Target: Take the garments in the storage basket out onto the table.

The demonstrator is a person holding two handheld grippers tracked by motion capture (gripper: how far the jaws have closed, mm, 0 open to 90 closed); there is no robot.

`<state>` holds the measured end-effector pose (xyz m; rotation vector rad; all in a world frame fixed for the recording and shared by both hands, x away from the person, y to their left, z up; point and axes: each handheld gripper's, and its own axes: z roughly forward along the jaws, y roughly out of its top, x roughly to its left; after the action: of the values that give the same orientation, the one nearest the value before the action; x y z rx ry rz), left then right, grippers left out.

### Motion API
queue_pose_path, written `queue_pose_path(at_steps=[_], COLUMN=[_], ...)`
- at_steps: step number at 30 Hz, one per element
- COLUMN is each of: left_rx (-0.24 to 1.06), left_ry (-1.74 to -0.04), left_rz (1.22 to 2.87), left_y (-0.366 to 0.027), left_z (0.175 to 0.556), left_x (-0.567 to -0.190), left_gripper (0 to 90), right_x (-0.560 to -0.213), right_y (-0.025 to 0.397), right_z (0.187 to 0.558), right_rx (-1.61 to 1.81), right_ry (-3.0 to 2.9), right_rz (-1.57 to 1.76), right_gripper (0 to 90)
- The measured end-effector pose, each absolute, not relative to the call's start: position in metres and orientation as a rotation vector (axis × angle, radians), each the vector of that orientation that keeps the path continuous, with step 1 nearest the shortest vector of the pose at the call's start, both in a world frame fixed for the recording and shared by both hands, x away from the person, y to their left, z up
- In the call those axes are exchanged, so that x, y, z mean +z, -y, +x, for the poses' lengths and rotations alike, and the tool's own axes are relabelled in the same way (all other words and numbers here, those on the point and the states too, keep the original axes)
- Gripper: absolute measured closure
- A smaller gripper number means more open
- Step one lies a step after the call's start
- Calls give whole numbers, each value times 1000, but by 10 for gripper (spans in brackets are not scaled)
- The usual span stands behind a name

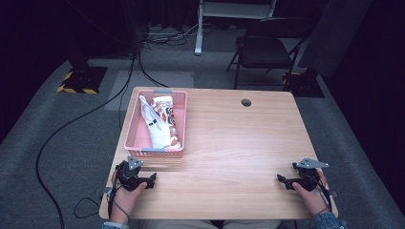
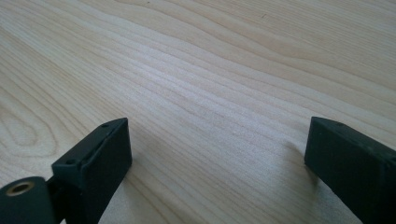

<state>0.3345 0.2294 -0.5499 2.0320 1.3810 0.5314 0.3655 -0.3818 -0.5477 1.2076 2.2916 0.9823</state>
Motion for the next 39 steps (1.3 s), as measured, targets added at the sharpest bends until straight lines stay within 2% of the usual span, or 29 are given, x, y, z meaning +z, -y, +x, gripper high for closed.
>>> queue_pose_path(at_steps=[8, 14, 39], left_rx=[530, 518, 576], left_ry=[-1385, -1409, -1365], left_rz=[2025, 2010, 1985], left_y=[-230, -232, -233], left_z=[334, 332, 334], left_x=[-550, -546, -507], left_gripper=[4, 40, 43], right_x=[-548, -548, -548], right_y=[382, 382, 381], right_z=[366, 366, 365], right_rx=[983, 983, 982], right_ry=[-2292, -2292, -2296], right_rz=[1208, 1208, 1203], right_gripper=[73, 73, 69])
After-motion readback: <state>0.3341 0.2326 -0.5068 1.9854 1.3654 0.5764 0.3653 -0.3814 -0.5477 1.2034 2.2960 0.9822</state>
